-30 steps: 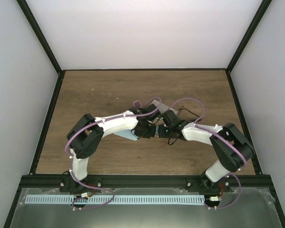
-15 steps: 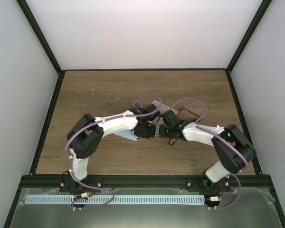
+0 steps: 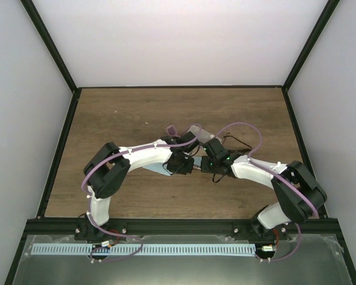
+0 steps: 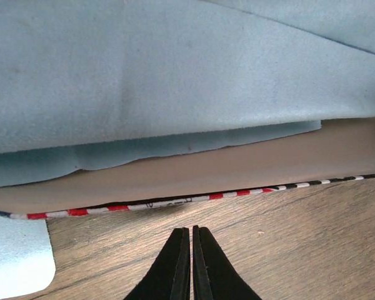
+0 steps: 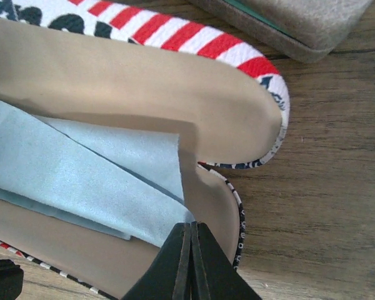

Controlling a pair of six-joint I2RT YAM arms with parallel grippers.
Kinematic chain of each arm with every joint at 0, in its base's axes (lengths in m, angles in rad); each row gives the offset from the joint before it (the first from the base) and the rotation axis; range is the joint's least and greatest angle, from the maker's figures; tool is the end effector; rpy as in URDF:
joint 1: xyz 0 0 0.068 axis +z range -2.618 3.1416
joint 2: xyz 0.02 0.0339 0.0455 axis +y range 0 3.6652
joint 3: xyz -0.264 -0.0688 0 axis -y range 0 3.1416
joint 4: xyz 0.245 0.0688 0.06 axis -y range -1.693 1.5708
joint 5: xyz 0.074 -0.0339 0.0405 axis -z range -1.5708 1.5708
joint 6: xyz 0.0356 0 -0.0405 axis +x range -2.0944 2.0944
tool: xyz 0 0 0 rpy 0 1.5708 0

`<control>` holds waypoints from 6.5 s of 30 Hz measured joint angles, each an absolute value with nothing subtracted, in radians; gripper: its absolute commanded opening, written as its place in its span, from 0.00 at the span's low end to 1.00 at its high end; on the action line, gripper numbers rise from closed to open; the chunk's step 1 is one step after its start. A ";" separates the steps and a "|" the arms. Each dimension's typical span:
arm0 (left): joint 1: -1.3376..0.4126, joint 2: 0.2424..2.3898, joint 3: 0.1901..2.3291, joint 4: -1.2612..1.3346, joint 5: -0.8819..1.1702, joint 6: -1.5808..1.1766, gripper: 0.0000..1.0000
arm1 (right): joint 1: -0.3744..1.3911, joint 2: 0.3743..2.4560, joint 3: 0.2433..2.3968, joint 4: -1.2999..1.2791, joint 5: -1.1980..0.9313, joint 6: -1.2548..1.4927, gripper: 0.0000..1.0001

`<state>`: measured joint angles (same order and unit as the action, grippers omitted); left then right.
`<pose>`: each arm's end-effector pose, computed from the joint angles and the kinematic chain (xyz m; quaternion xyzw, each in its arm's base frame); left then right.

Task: Organize the sunglasses
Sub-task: Place the glasses cleaning cloth in the sunglasses case, then fold the sunglasses at the center of the board.

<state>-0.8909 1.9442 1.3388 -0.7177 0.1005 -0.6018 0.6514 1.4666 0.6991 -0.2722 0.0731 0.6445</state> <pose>0.2353 -0.2968 0.1631 0.1489 0.9799 -0.1204 0.0567 0.2131 0.1592 0.1547 0.0063 0.9643 0.1302 0.2304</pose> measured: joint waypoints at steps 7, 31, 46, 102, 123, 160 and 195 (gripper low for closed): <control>-0.891 1.944 1.338 -0.716 0.103 -0.602 0.04 | 0.652 1.466 0.696 -0.292 0.081 0.650 0.01; -0.891 1.944 1.340 -0.710 0.113 -0.600 0.04 | 0.653 1.432 0.685 -0.319 0.072 0.642 0.47; -0.891 1.852 1.311 -0.722 0.076 -0.594 0.04 | 0.653 1.172 0.724 -0.450 0.094 0.632 0.50; -0.643 1.866 1.500 -0.568 0.170 -0.627 0.57 | 0.017 1.662 1.042 -0.576 -0.036 0.353 0.68; -0.628 2.037 1.771 -0.645 0.297 -0.448 0.62 | 0.014 1.625 1.091 -0.654 -0.149 0.398 0.37; -0.438 2.051 1.741 -0.621 0.516 -0.420 0.84 | 0.049 1.494 0.899 -0.591 -0.157 0.476 0.15; -0.485 2.108 1.825 -0.661 0.516 -0.414 0.83 | 0.173 1.537 1.007 -0.722 -0.139 0.130 1.00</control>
<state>-0.4847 2.1082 1.8248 -0.6609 0.5163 -0.4141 0.1730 1.5368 1.0069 -0.7219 -0.1390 0.1295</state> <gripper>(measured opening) 0.832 0.997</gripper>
